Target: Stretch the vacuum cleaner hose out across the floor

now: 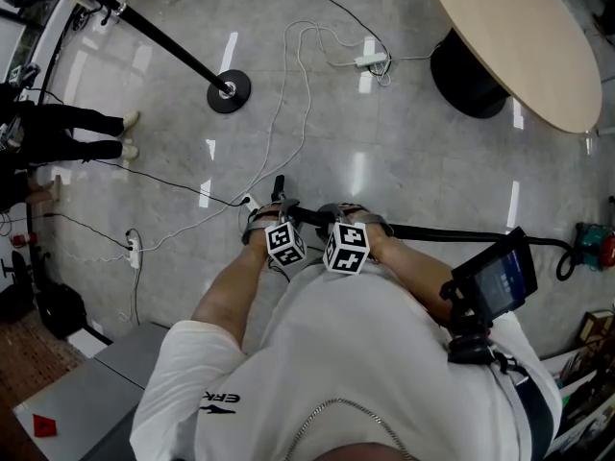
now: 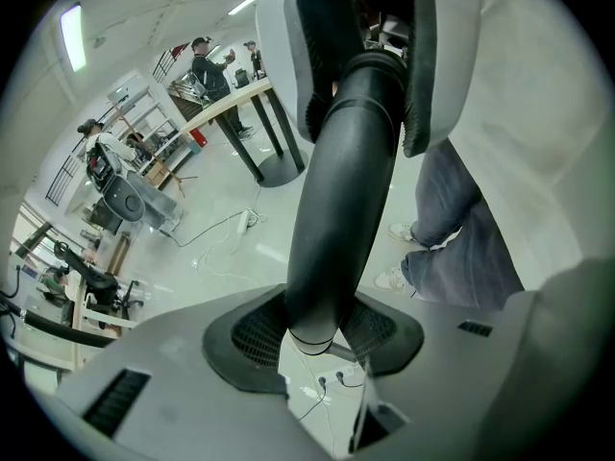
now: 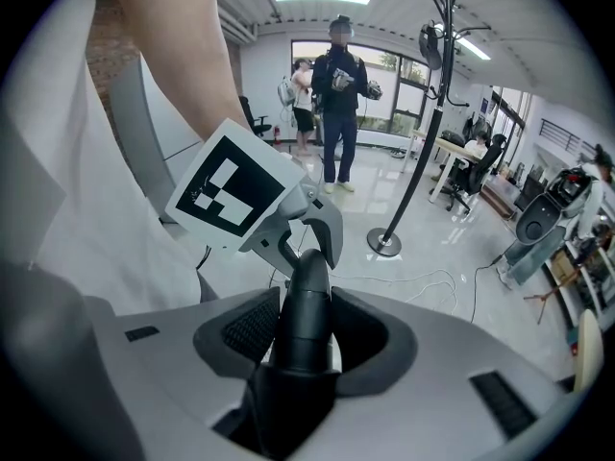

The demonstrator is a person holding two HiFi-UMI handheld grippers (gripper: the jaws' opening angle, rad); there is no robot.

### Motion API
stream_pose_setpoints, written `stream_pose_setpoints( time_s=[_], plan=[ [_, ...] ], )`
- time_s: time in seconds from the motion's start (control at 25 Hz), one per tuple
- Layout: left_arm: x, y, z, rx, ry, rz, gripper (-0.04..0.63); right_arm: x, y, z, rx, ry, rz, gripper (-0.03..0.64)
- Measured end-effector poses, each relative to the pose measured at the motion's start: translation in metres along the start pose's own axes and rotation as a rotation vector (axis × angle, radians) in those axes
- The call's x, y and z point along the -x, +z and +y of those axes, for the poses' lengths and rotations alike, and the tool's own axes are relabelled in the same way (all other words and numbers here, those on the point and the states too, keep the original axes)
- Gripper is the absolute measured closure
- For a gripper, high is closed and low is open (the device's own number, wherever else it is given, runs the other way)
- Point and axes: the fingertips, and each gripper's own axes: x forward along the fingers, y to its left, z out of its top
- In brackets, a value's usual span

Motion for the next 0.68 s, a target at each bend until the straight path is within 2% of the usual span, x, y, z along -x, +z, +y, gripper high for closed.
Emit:
stream_pose_setpoints(
  time_s=[0.68],
  plan=[
    [0.0024,-0.0063,0.0044,0.010,-0.002,0.013,0.449,-0.0037,0.0062,-0.0029,0.019,0.011,-0.002,0.449]
  ],
)
